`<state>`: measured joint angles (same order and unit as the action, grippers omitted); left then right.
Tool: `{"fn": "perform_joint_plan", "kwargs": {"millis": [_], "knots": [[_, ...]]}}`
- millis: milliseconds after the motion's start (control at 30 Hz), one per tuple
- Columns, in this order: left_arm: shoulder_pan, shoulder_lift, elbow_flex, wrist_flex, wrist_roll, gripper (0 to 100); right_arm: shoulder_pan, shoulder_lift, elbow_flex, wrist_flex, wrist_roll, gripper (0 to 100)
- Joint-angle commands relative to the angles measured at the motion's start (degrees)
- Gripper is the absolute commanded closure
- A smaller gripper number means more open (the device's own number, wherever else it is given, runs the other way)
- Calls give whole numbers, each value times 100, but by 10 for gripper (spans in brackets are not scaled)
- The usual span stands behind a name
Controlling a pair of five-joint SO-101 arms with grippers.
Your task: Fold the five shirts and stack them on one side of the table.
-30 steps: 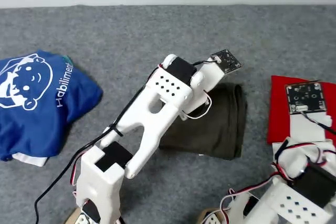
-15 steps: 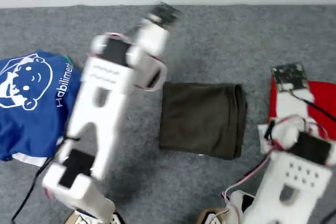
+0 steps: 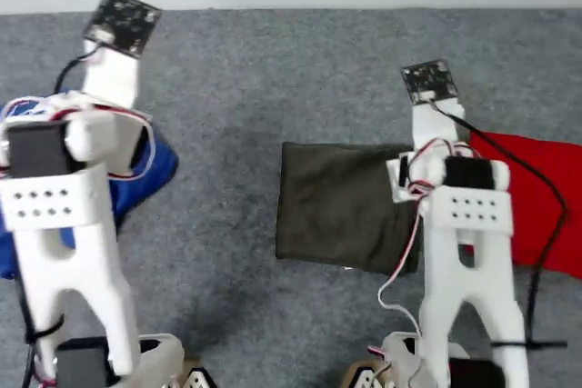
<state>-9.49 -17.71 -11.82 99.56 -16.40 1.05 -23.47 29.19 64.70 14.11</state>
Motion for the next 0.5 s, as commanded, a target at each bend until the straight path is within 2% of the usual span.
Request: {"fn": "perform_joint_plan", "kwargs": {"millis": [0, 267, 467], "knots": [[-360, -246, -22, 62, -105, 986, -31, 382, -70, -462, -62, 857], [-615, -211, -22, 70, -105, 986, -13, 848, -448, -620, -35, 857], [-589, -211, -22, 53, -105, 986, -31, 1640, -484, -1209, -35, 857]]}}
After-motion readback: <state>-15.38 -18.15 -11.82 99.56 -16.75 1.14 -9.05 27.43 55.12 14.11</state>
